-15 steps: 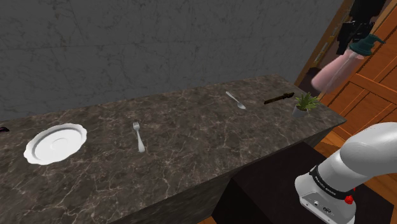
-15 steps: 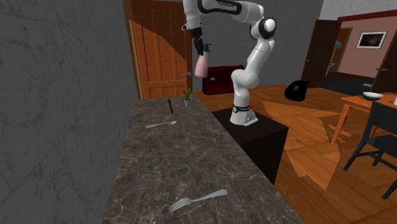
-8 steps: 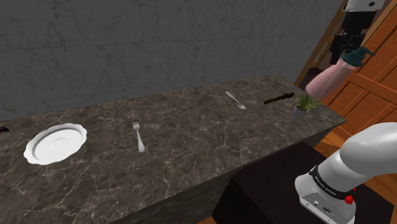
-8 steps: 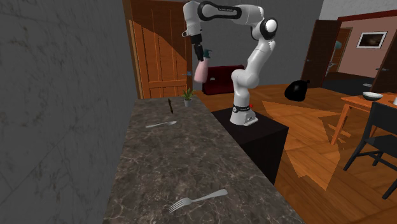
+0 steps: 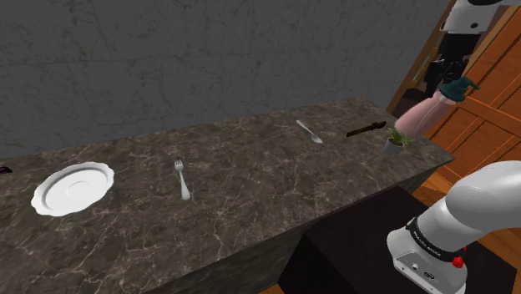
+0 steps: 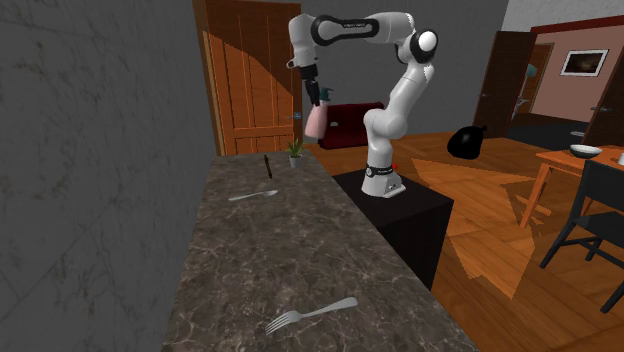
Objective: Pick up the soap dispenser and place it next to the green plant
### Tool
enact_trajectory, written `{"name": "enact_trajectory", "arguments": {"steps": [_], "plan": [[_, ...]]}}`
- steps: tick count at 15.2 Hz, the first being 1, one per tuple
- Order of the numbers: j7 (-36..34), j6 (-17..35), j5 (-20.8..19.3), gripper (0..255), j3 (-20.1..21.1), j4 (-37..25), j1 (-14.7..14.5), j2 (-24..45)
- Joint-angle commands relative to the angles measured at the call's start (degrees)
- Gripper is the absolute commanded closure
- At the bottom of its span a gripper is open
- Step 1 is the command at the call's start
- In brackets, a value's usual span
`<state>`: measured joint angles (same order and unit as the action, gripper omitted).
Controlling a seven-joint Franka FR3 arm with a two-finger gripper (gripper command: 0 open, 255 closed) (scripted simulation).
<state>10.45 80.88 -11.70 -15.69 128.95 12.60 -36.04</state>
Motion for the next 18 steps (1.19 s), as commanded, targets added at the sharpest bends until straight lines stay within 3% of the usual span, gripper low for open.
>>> {"name": "enact_trajectory", "arguments": {"steps": [1, 18], "plan": [[-0.1, 1.6, -0.2, 255, -0.2, 1.8, 0.1, -0.2], [-1.1, 14.6, -1.7, 255, -2.2, 14.6, 0.6, -0.1]]}}
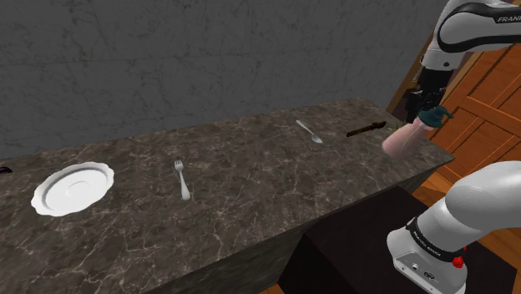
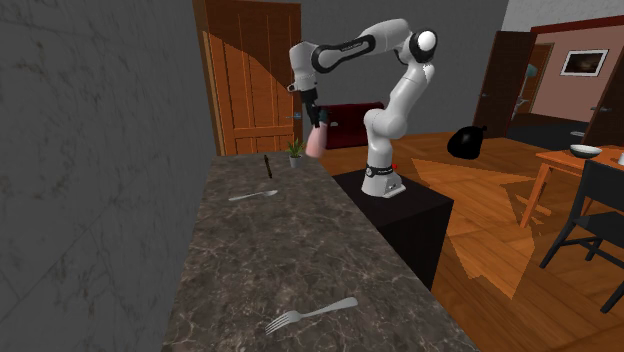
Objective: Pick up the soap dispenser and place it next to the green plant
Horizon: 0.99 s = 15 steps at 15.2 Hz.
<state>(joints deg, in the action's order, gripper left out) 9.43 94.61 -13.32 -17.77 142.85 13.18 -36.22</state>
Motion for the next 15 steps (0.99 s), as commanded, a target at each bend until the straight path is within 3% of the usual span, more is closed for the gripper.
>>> {"name": "enact_trajectory", "arguments": {"steps": [1, 15], "plan": [[-0.1, 1.7, -0.2, 255, -0.3, 1.4, 0.1, 0.2], [-0.6, 13.8, -1.7, 255, -2.5, 9.7, 0.3, 4.0]]}}
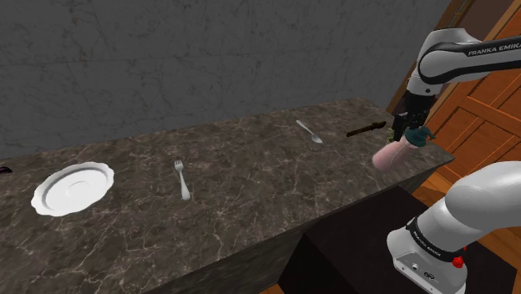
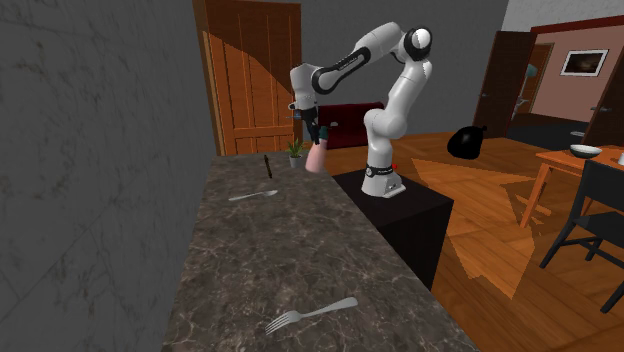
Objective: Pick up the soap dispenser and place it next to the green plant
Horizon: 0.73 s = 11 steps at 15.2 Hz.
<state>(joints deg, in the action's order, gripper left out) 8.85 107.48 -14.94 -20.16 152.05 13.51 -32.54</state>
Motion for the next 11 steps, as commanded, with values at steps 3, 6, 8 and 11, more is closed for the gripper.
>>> {"name": "enact_trajectory", "arguments": {"steps": [3, 6, 8, 11], "plan": [[-0.1, 2.4, -0.3, 255, -0.4, 1.3, 0.0, 1.0], [-0.1, 2.4, -0.3, 255, -0.4, 1.3, 0.0, 1.0], [-0.1, 2.4, -0.3, 255, -0.4, 1.3, 0.0, 1.0], [-0.1, 2.4, -0.3, 0, -0.4, 1.3, 0.0, 1.0]]}}
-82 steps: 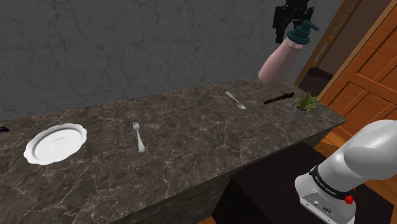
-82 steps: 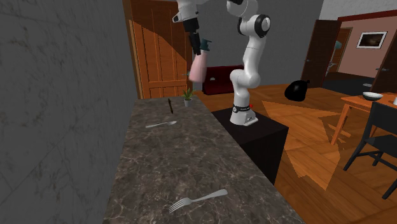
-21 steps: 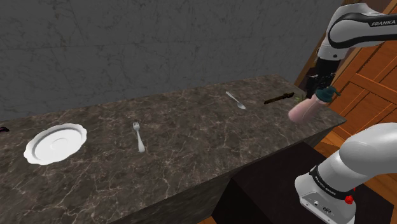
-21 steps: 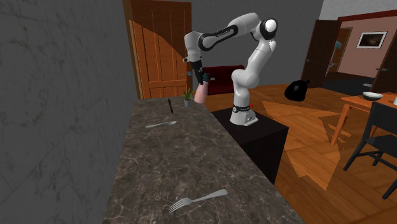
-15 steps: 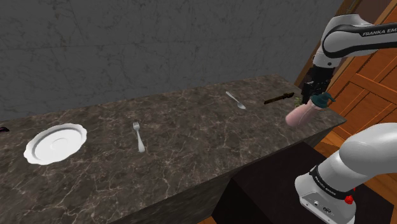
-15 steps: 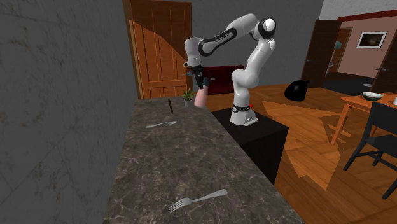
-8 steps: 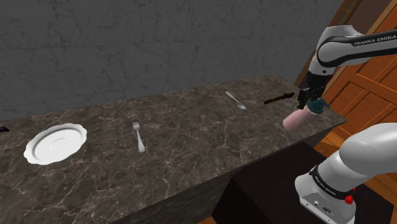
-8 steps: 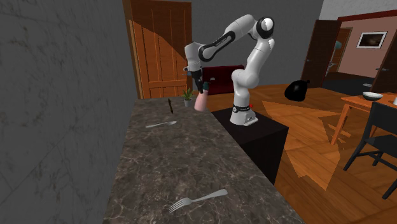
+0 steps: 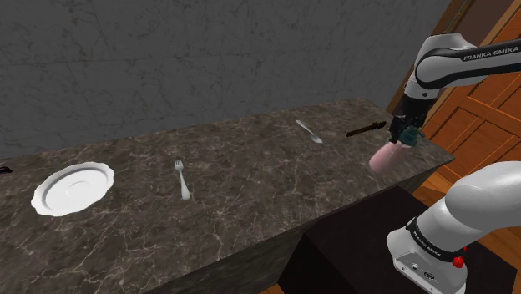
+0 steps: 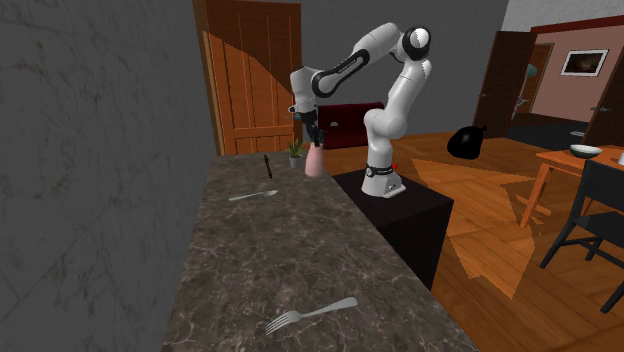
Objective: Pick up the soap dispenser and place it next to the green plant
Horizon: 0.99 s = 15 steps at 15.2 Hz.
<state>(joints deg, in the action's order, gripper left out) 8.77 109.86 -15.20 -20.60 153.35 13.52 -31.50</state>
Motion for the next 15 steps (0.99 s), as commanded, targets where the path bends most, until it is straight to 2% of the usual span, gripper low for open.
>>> {"name": "enact_trajectory", "arguments": {"steps": [1, 4, 8, 15], "plan": [[0.0, 0.0, 0.0, 0, 0.0, 0.0, 0.0, 0.0], [0.0, 0.0, 0.0, 0, 0.0, 0.0, 0.0, 0.0], [0.2, -7.6, 1.5, 0, 1.4, -6.6, -0.8, -1.0], [0.2, -7.6, 1.5, 0, 1.4, -6.6, -0.8, -1.0]]}}
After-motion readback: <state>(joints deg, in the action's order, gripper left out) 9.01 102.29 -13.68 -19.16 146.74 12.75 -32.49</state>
